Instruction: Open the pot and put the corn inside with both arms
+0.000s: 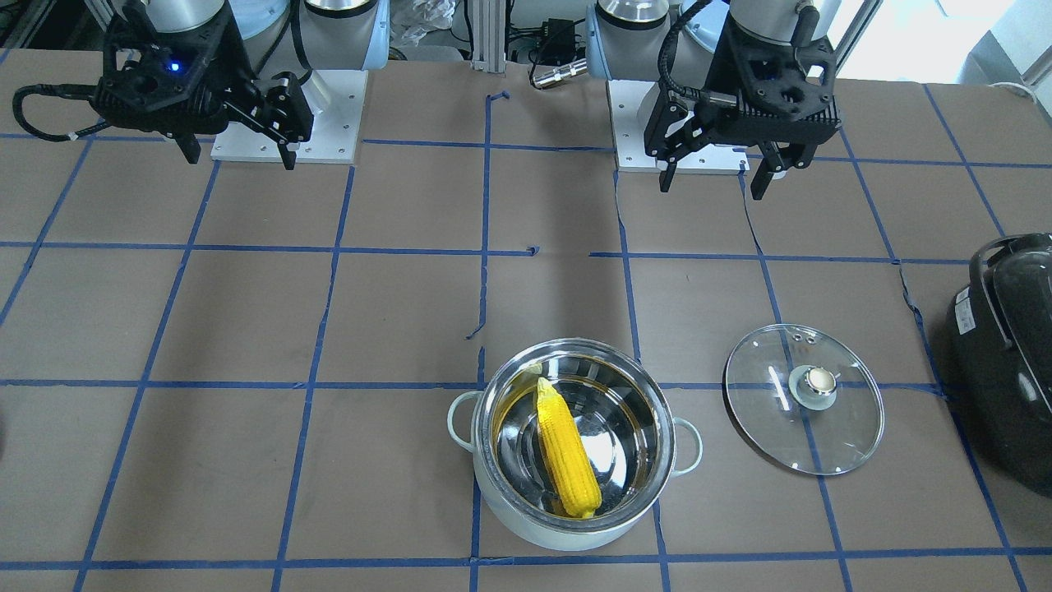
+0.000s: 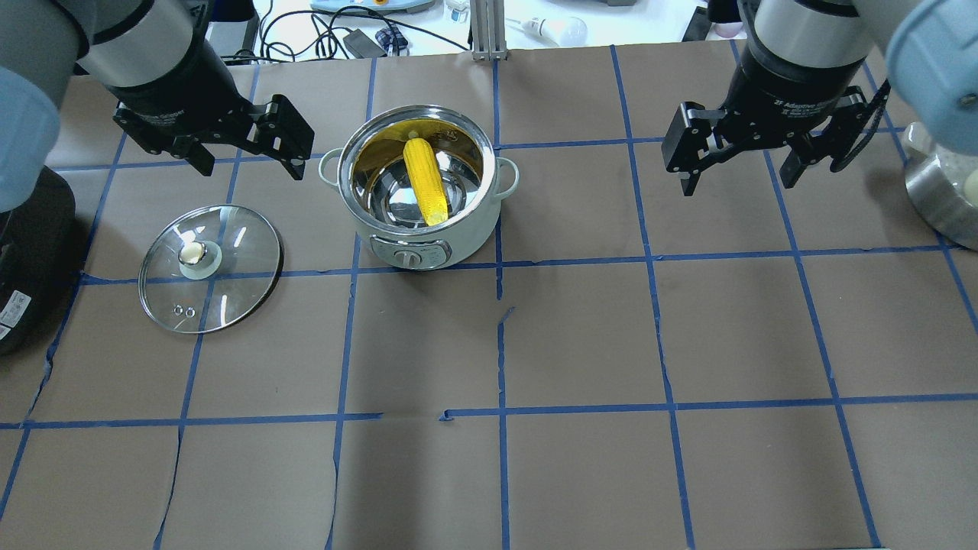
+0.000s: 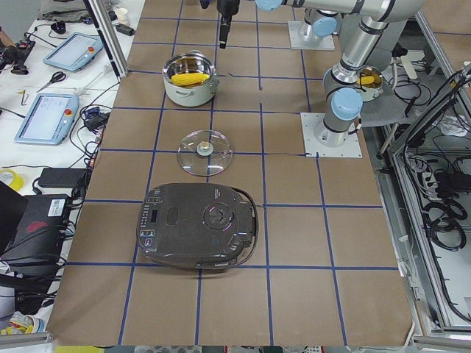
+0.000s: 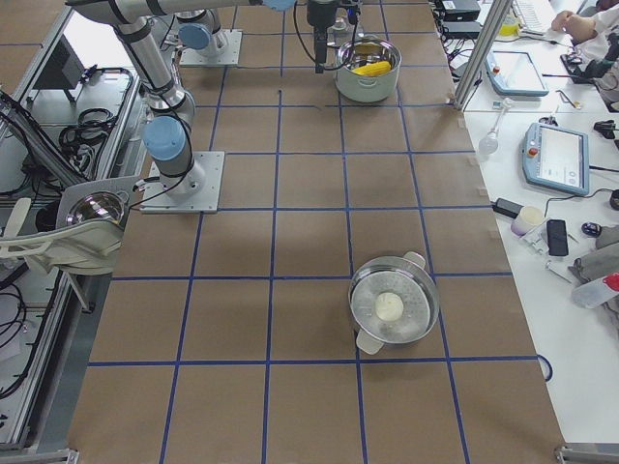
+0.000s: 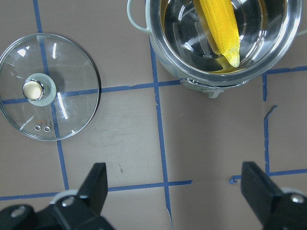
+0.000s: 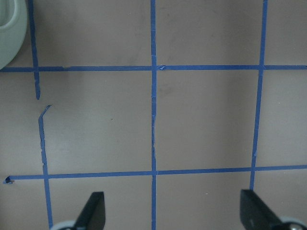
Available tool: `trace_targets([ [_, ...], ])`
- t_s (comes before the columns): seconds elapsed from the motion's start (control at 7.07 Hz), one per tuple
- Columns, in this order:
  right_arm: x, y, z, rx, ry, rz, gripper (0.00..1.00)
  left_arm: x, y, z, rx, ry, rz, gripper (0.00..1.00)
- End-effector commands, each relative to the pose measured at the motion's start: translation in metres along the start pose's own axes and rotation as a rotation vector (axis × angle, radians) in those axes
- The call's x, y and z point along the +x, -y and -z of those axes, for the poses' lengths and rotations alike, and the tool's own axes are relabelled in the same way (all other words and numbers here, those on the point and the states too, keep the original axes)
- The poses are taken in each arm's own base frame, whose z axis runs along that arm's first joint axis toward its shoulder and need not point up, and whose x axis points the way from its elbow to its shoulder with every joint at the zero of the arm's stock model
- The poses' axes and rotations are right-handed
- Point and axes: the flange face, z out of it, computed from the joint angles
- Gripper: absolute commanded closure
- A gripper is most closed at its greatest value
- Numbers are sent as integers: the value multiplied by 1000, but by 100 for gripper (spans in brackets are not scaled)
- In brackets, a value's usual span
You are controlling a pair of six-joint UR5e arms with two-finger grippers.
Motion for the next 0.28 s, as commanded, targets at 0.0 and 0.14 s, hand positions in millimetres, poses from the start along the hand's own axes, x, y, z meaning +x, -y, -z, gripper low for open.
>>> trace_targets([
  [0.0,0,0,3,6,0,-2,0,-1,0,0,0,1,2,0],
  [0.14,0,0,3,4,0,-2,0,-1,0,0,0,1,3,0],
])
